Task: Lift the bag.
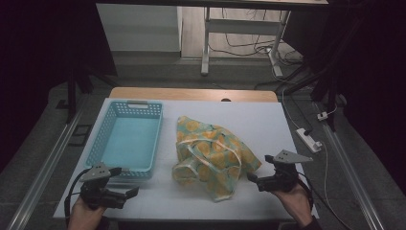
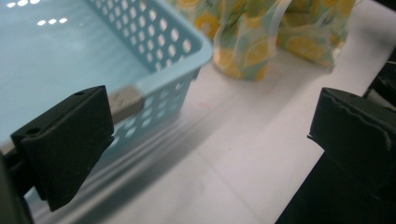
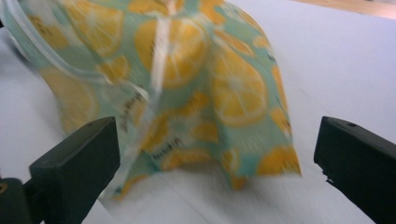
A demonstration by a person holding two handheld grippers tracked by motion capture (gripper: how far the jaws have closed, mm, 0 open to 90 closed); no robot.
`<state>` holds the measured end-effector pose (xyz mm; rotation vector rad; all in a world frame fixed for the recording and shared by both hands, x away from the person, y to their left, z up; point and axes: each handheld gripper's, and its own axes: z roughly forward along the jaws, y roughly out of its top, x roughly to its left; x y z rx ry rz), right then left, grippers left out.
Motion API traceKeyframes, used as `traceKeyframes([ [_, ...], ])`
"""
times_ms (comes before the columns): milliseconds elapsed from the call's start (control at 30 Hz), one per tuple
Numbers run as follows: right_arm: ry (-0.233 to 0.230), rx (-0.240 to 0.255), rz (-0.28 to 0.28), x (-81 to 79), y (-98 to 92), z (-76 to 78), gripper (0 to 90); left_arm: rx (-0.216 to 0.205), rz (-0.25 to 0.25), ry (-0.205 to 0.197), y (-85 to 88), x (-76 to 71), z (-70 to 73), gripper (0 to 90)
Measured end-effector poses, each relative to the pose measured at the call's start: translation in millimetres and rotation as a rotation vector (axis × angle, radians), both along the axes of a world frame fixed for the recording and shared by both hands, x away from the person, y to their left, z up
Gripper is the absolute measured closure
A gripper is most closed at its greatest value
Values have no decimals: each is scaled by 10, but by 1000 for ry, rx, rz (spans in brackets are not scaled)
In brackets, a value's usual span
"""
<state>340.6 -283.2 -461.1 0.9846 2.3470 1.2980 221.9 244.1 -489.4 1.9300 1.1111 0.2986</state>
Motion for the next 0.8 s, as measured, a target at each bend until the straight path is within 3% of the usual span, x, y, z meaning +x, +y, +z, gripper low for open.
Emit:
traceKeyframes([
  [300, 10, -13, -62, -162, -190, -139, 0, -7, 38, 39, 146, -120, -195, 0],
  [400, 13, -37, -68, -214, -218, -196, 0, 9, 52, 44, 171, -134, -225, 0],
  [600, 41, -65, -76, -305, -286, -297, 0, 44, 71, 68, 220, -165, -284, 0],
  [700, 71, -76, -81, -341, -322, -346, 0, 32, 79, 76, 248, -177, -286, 0],
  [800, 99, -101, -83, -380, -343, -398, 0, 60, 93, 106, 254, -177, -299, 0],
])
